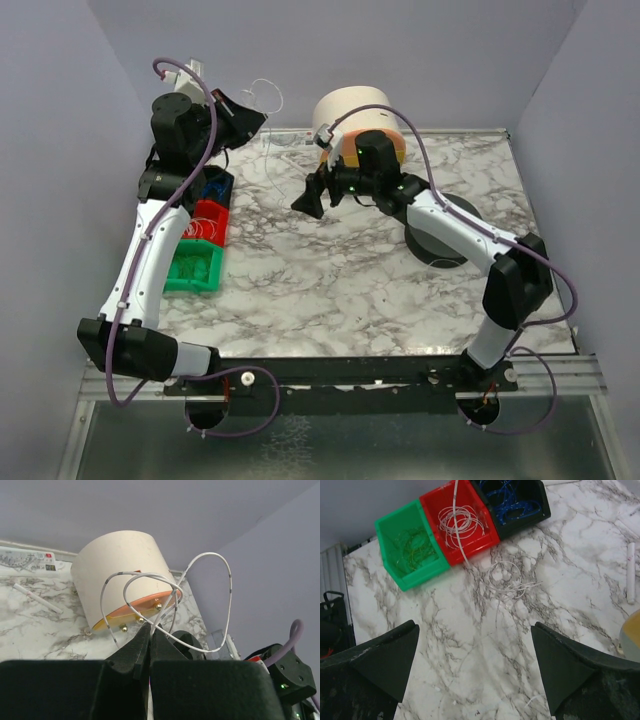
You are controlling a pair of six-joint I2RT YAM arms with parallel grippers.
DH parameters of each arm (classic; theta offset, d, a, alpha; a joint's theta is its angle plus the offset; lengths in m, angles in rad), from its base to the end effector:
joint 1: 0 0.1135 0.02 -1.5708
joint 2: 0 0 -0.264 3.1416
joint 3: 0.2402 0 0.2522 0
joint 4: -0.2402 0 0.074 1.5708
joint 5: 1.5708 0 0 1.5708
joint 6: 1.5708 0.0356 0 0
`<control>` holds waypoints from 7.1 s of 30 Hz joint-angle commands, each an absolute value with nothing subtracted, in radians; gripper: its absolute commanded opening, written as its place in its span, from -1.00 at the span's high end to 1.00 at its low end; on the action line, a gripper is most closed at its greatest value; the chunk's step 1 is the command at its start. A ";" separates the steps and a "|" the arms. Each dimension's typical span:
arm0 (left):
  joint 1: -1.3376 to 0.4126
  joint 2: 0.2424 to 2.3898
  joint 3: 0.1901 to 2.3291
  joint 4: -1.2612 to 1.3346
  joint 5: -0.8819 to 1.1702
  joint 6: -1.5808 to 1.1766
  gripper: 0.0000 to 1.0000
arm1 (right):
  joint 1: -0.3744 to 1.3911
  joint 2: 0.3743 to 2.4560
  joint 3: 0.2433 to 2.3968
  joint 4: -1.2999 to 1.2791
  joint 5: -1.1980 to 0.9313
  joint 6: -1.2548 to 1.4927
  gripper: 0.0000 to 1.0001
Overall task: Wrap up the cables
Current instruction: Adjust the cable at the center of the board.
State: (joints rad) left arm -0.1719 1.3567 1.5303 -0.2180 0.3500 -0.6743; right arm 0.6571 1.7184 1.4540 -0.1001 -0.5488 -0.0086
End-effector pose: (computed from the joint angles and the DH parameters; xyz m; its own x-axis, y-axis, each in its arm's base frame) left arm 0.2956 -0.0637 0.4681 -0.3452 -0.5353 -0.7709 0.3619 0.6819 -0.6356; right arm 0.3121 0.2642 0.3313 -0.2744 -0.2210 -0.9359 -0.9094 0.3759 0.1779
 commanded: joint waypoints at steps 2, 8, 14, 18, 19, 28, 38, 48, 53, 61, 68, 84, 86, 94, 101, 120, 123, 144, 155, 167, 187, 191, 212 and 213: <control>-0.149 1.355 1.504 -0.187 0.297 -0.775 1.00 | 0.693 1.802 1.535 -0.106 -0.450 0.110 -1.00; -0.144 1.355 1.500 -0.168 0.320 -0.791 1.00 | 0.703 1.899 1.597 -0.142 -0.385 0.200 -1.00; -0.136 1.353 1.480 -0.154 0.322 -0.813 1.00 | 0.737 1.972 1.691 -0.168 -0.363 0.227 -1.00; -0.129 1.352 1.473 -0.145 0.326 -0.825 1.00 | 0.779 2.030 1.778 -0.218 -0.263 0.225 -1.00; -0.128 1.352 1.473 -0.142 0.329 -0.827 1.00 | 0.786 2.043 1.789 -0.225 -0.234 0.229 -0.99; -0.126 1.355 1.472 -0.127 0.348 -0.838 1.00 | 0.815 2.110 1.845 -0.285 -0.005 0.210 -0.72; -0.127 1.360 1.474 -0.116 0.359 -0.836 1.00 | 0.815 2.154 1.889 -0.319 0.040 0.204 -0.50; -0.126 1.368 1.456 -0.089 0.378 -0.849 1.00 | 0.816 2.169 1.927 -0.289 0.035 0.169 -0.25; -0.126 1.369 1.448 -0.083 0.379 -0.850 1.00 | 0.816 2.196 1.969 -0.295 -0.107 0.183 -0.38; -0.127 1.371 1.444 -0.070 0.392 -0.862 1.00 | 0.816 2.241 2.017 -0.294 -0.068 0.225 -0.40; -0.121 1.377 1.433 -0.053 0.403 -0.875 1.00 | 0.816 2.274 2.077 -0.292 -0.058 0.220 0.47; -0.118 1.358 1.464 -0.115 0.362 -0.857 1.00 | 0.803 2.040 1.821 -0.210 -0.037 0.080 0.89; -0.120 1.362 1.476 -0.148 0.342 -0.848 1.00 | 0.803 2.000 1.766 -0.173 -0.040 0.032 0.46; -0.129 1.369 1.481 -0.196 0.334 -0.840 1.00 | 0.801 1.890 1.627 -0.110 -0.231 -0.244 -0.51; -0.136 1.364 1.447 -0.131 0.419 -0.882 1.00 | 0.792 1.927 1.737 -0.144 -0.354 -0.229 -0.66; -0.144 1.359 1.497 -0.212 0.394 -0.705 0.88 | 0.648 1.824 1.589 -0.095 -0.381 -0.078 0.99; -0.143 1.352 1.502 -0.265 0.333 -0.616 0.72 | 0.572 1.690 1.453 -0.027 -0.279 -0.055 0.99; -0.238 1.363 1.446 -0.223 0.542 -0.321 -0.84 | 0.488 1.334 1.347 -0.085 -0.297 -0.161 0.99; -0.395 1.338 1.306 -0.233 0.694 -0.111 -0.90 | 0.486 1.313 1.361 -0.112 -0.361 -0.111 0.99; -0.458 1.424 1.394 -0.248 0.603 -0.106 -0.76 | 0.486 1.307 1.364 -0.121 -0.394 -0.097 0.99; -0.473 1.380 1.394 -0.307 0.526 -0.037 1.00 | 0.450 1.308 1.328 -0.070 -0.081 -0.108 0.99; -0.462 1.351 1.393 -0.322 0.398 -0.020 1.00 | 0.405 1.306 1.314 -0.052 0.057 -0.084 0.99; -0.342 1.317 1.390 -0.265 -0.335 -0.167 1.00 | 0.296 1.212 1.217 -0.008 0.245 -0.074 0.99; -0.338 1.317 1.391 -0.266 -0.342 -0.164 1.00 | 0.290 1.211 1.217 -0.009 0.246 -0.074 0.99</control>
State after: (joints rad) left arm -0.3664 1.3445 1.3781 -0.2634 -0.1974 -0.1566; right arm 0.3191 1.2453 1.2343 -0.0418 0.1520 -0.0616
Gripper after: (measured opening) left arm 0.004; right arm 0.008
